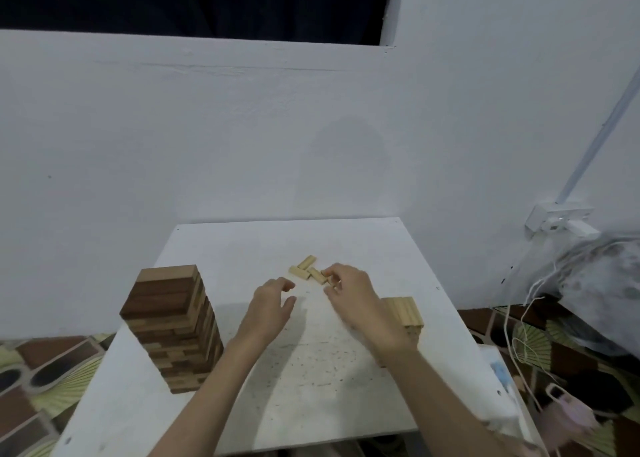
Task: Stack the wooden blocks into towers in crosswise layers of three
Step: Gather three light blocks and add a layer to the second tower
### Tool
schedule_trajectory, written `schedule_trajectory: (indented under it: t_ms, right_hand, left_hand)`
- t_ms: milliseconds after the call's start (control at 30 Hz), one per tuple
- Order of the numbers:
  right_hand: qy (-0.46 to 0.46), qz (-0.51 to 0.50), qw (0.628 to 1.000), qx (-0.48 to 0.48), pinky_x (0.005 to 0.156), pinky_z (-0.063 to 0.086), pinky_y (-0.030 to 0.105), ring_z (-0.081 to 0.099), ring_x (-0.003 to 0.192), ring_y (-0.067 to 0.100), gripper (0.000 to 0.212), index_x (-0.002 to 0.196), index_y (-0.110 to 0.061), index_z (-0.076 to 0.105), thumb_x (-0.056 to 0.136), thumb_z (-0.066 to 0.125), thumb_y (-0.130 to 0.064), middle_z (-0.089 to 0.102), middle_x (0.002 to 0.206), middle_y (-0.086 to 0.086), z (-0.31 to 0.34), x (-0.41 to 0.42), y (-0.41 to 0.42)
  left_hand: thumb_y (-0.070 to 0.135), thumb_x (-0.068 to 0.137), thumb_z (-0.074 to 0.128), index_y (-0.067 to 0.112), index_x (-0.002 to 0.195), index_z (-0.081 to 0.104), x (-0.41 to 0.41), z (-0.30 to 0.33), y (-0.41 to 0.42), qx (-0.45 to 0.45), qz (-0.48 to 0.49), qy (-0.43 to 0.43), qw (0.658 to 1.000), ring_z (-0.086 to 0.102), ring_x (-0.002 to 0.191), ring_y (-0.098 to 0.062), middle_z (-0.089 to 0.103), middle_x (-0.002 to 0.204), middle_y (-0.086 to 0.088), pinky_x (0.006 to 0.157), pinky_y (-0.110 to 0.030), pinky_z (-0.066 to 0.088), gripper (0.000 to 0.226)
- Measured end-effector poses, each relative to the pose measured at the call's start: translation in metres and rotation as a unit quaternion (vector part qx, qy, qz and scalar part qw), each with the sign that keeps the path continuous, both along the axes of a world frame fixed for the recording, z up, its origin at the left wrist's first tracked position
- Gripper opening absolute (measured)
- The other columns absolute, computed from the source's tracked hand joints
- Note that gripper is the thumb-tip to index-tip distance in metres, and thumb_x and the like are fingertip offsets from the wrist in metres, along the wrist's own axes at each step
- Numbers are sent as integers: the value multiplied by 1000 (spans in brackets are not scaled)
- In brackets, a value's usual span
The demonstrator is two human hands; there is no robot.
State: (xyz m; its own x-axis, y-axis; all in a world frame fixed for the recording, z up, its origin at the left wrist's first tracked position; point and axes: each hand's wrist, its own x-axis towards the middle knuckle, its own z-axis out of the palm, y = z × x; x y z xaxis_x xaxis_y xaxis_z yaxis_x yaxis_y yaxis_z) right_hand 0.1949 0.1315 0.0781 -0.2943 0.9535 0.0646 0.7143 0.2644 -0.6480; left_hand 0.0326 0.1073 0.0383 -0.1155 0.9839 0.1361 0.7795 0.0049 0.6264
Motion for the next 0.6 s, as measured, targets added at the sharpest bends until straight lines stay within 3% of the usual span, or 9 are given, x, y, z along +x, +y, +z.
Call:
schedule_trajectory:
  t_ms: [133, 233, 367, 500, 600]
  right_hand:
    - [-46, -65, 997, -22, 102, 39, 33, 39, 126, 20, 44, 140, -15, 37, 97, 45, -9, 35, 141, 4, -60, -21, -11]
    - [-84, -125, 988, -27, 111, 30, 34, 25, 135, 24, 57, 145, -15, 27, 93, 44, 0, 22, 149, 7, -82, -25, -17]
    - [-65, -167, 984, -13, 118, 18, 36, 11, 142, 27, 64, 148, -12, 20, 89, 37, 7, 7, 156, 9, -97, -22, -15]
    - [-35, -196, 980, 9, 117, 20, 37, 13, 141, 31, 59, 147, -7, 21, 93, 43, -2, 11, 156, 17, -114, -21, -7]
    - [-8, -226, 974, 10, 116, 14, 41, 16, 143, 40, 58, 146, -1, 28, 93, 50, -8, 17, 154, 25, -119, -23, 2]
  left_hand:
    - [9, 95, 47, 10, 122, 55, 4, -21, 13, -14, -33, 13, 999, 48, 116, -17, 55, 124, -5, 94, -20, 35, 28]
    - [4, 95, 43, 11, 125, 52, 18, -32, 28, -20, -82, 31, 996, 43, 122, -18, 51, 131, -3, 99, -21, 31, 33]
    - [-3, 92, 40, 12, 129, 49, 35, -46, 47, -31, -141, 57, 988, 37, 127, -21, 47, 136, -3, 102, -26, 30, 41]
    - [-6, 86, 43, 13, 134, 46, 43, -61, 60, -13, -172, 94, 980, 34, 132, -20, 44, 141, -2, 105, -27, 27, 51]
    - [8, 97, 37, 10, 140, 38, 42, -64, 73, 14, -108, 58, 992, 26, 139, -21, 32, 150, -5, 111, -27, 20, 44]
